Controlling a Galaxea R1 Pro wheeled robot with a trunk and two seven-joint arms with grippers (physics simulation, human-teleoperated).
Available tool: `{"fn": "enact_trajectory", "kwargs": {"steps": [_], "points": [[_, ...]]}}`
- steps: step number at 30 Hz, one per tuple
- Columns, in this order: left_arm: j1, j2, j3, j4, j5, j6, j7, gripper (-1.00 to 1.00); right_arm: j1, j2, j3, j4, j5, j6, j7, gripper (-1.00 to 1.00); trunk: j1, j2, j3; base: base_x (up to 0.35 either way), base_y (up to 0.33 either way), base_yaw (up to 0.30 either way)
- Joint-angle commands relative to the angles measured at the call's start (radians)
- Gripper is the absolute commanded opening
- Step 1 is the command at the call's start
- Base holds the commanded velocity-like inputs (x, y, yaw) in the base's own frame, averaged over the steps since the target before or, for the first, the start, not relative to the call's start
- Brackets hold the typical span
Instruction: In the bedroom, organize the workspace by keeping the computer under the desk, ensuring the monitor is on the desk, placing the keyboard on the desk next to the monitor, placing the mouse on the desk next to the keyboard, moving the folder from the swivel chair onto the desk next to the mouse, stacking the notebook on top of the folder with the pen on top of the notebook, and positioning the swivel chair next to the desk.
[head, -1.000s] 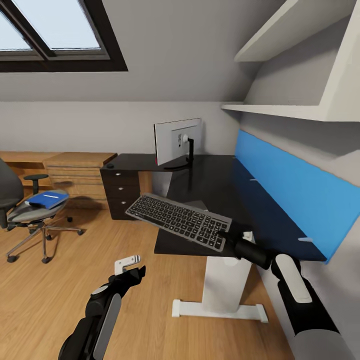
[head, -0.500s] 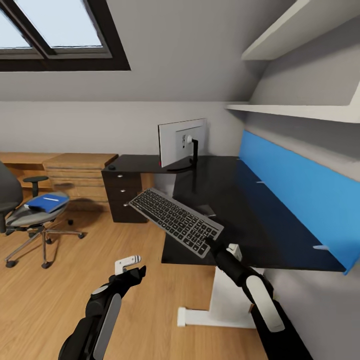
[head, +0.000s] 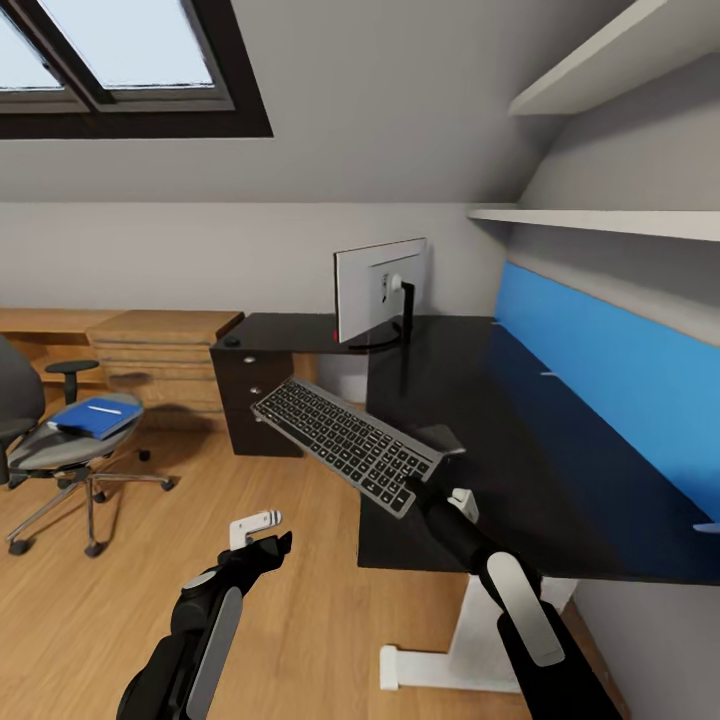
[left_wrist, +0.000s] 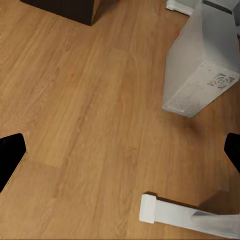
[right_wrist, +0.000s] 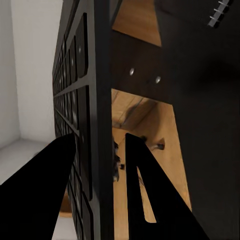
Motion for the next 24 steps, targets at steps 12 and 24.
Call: {"fn": "enact_trajectory", "kwargs": {"steps": [12, 24], "points": [[-0.001, 0.0, 0.002, -0.001, 0.011, 0.004, 0.008, 1.0, -0.001, 0.001, -0.002, 0.002, -0.004, 0.003, -0.004, -1.0, 0.0, -0.001, -0.001, 0.113, 0.298, 0.0], [-0.001, 0.001, 0.002, -0.001, 0.009, 0.004, 0.008, 1.0, -0.001, 0.001, -0.001, 0.014, -0.003, 0.003, -0.006, -1.0, 0.0, -0.001, -0.001, 0.0, 0.322, 0.0]]}}
